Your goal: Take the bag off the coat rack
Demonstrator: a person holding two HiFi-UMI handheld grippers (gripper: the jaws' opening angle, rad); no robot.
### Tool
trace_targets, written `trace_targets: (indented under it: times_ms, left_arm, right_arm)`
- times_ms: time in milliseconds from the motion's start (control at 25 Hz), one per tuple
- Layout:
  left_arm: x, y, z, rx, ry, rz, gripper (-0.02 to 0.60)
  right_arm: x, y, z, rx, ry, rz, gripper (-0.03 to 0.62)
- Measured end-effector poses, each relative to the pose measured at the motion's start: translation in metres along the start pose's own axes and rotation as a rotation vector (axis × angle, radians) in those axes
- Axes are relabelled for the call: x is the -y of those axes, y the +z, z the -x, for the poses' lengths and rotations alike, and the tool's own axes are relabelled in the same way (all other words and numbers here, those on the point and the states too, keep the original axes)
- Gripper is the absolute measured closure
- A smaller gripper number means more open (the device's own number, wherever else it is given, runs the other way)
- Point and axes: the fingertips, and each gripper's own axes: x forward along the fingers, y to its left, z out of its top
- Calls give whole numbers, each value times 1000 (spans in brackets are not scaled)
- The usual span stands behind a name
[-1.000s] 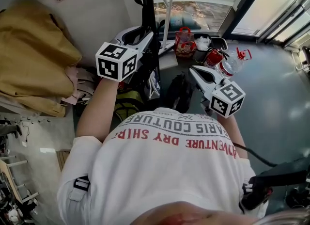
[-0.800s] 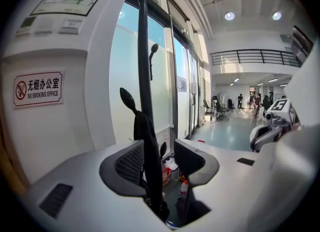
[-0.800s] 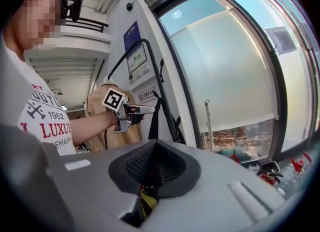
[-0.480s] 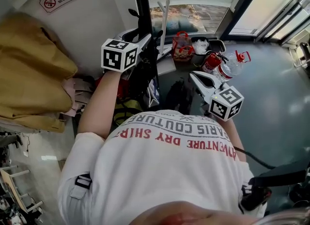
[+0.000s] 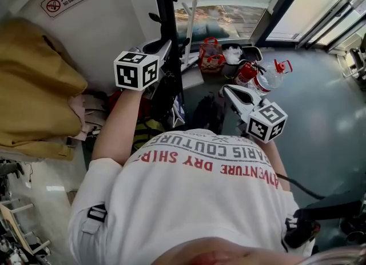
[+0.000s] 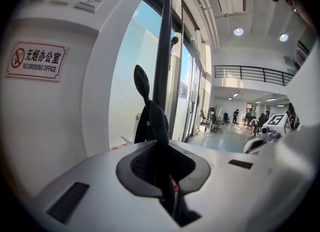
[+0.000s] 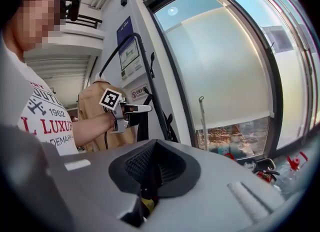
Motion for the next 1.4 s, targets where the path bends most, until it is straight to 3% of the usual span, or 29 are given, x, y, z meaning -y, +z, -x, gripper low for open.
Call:
trace_targets:
  times_ms: [320, 600, 760, 1080, 1240, 1400]
  left_arm:
    - [21, 31, 18, 105, -73, -2, 560]
    - [22, 67, 22, 117, -97, -45, 560]
    - [19, 81, 23, 141, -111, -24, 560]
    - [-10, 151, 86, 349, -57, 12, 560]
    - [-1, 134, 103, 332, -60, 12, 560]
    - [2, 81, 98, 257, -55, 74, 560]
  right_arm:
    - [2, -6, 3, -9, 0, -10, 592]
    - [4, 1, 8, 9, -17, -13, 592]
    - [7, 0, 11, 11, -30, -18, 592]
    - [4, -1, 3, 1, -12, -19, 592]
    - [-5, 0, -5, -9, 16, -2, 592]
    - [-11, -2, -13, -27, 42, 3, 592]
